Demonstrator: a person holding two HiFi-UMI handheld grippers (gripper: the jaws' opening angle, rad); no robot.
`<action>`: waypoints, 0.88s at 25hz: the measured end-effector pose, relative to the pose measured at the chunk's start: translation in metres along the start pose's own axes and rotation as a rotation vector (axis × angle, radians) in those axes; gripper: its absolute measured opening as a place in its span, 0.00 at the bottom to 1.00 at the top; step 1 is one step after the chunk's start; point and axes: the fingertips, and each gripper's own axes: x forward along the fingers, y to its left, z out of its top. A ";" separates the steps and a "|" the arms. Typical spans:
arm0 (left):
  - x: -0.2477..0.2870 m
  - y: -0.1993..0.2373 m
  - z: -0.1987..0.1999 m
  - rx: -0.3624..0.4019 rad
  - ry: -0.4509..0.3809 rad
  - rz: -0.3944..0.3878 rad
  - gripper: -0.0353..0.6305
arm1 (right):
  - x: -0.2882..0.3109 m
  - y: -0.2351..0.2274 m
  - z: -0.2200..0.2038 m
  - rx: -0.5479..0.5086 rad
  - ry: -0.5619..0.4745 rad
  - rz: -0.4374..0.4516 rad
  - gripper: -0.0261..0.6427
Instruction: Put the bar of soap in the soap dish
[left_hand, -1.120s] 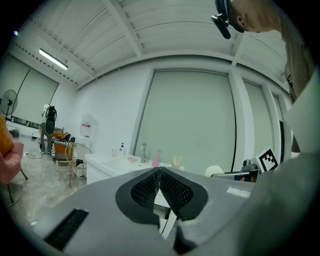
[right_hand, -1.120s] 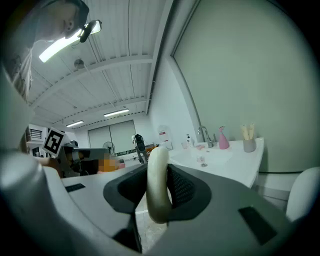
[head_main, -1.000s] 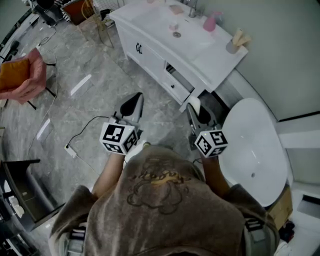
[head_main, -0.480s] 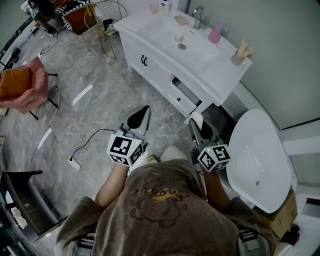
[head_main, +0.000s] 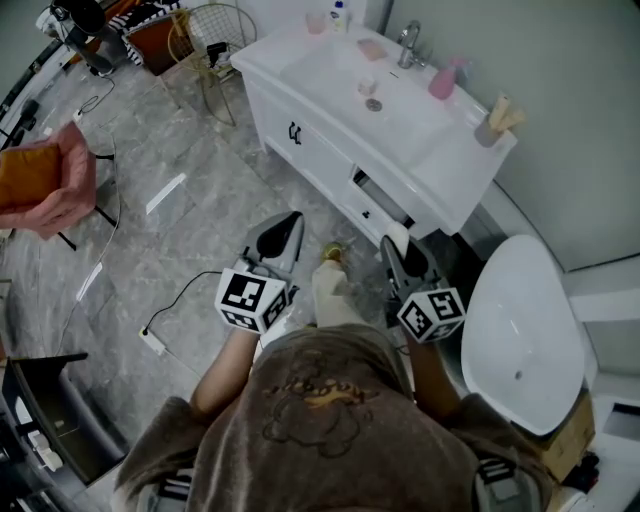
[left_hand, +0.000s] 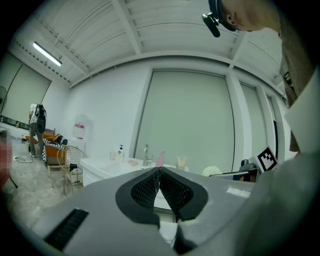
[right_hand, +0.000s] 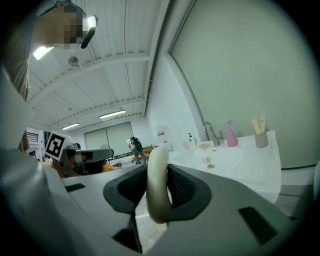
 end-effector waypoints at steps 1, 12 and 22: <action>0.009 0.008 0.001 0.002 -0.003 0.001 0.06 | 0.010 -0.005 0.001 -0.001 0.002 0.000 0.22; 0.140 0.092 0.036 0.008 -0.015 0.002 0.06 | 0.147 -0.076 0.040 -0.010 0.027 0.037 0.22; 0.279 0.163 0.086 0.032 -0.038 0.002 0.06 | 0.272 -0.153 0.099 -0.020 0.019 0.064 0.22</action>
